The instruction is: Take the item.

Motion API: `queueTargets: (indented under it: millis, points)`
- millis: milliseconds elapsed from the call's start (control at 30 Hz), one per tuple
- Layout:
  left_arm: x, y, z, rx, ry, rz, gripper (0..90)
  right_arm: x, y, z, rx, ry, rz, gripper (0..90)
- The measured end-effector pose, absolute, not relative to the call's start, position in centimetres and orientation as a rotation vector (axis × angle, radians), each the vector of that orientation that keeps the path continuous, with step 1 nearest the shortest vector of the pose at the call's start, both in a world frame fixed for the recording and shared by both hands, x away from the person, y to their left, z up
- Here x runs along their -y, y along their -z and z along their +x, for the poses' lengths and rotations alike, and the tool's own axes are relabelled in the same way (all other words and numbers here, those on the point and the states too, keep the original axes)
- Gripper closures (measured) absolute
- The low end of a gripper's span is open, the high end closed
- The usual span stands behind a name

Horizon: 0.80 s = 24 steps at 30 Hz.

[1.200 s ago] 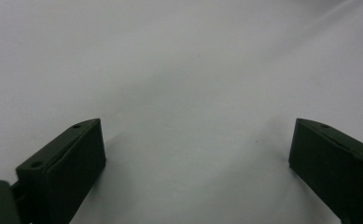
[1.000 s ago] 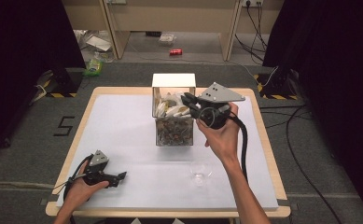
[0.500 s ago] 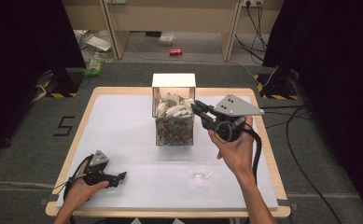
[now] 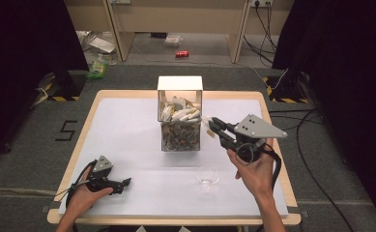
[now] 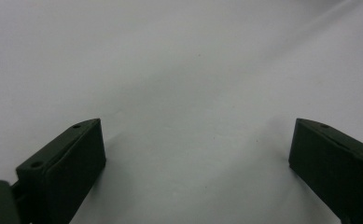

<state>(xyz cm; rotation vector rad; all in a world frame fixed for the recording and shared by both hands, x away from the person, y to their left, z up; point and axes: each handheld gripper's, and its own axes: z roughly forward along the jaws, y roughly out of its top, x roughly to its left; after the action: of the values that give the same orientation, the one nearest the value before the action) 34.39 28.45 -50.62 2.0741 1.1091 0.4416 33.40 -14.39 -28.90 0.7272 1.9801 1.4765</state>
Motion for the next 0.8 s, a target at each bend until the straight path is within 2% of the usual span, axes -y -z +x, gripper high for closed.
queueTargets:
  millis: [267,800]
  points:
    - [-28.4,50.7,34.4,-1.108,-0.444,2.071,3.1,15.1,30.8,32.6,-1.968,-1.518,0.751,82.3]
    - [-28.4,50.6,34.4,-1.108,-0.444,2.071,3.1,15.6,31.9,32.2,-1.983,-1.495,0.776,82.2]
